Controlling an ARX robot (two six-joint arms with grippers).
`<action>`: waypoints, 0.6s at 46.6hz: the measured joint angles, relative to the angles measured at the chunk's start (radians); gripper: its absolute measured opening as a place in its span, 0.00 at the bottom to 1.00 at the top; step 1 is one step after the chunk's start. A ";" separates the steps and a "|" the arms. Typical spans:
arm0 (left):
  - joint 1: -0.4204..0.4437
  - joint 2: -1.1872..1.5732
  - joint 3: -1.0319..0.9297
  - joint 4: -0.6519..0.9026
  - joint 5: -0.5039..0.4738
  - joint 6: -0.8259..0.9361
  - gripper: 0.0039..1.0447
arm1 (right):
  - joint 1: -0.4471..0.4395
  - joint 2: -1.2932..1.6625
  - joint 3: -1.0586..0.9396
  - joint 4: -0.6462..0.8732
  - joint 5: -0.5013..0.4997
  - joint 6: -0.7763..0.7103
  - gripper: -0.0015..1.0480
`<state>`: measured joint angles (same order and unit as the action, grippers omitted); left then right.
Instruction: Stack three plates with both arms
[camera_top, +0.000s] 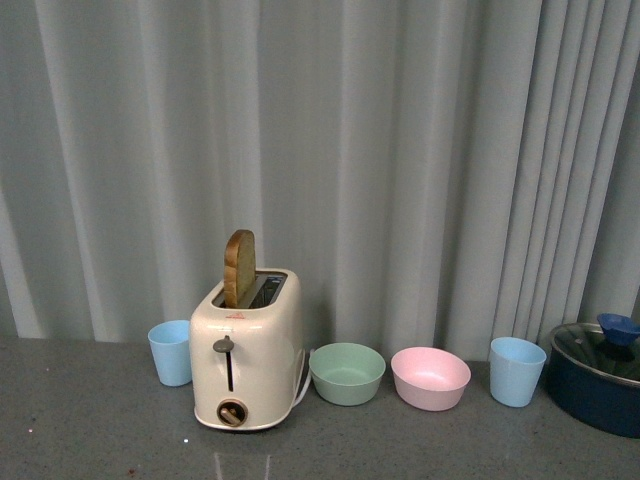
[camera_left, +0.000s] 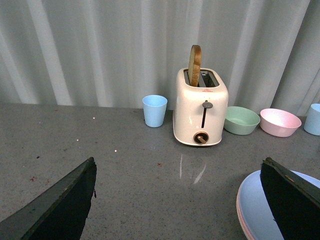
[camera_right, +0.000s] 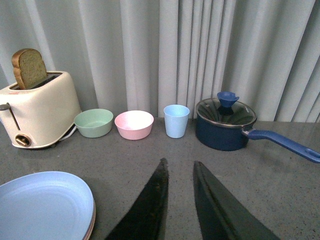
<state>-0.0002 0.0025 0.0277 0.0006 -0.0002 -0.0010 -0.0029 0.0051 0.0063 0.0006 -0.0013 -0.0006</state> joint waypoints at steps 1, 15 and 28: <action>0.000 0.000 0.000 0.000 0.000 0.000 0.94 | 0.000 0.000 0.000 0.000 0.000 0.000 0.20; 0.000 0.000 0.000 0.000 0.000 0.000 0.94 | 0.000 -0.001 0.000 0.000 0.000 0.000 0.65; 0.000 0.000 0.000 0.000 0.000 0.000 0.94 | 0.000 -0.001 0.000 0.000 0.000 0.000 0.92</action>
<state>-0.0002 0.0025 0.0277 0.0006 -0.0002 -0.0013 -0.0029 0.0044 0.0063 0.0006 -0.0013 -0.0006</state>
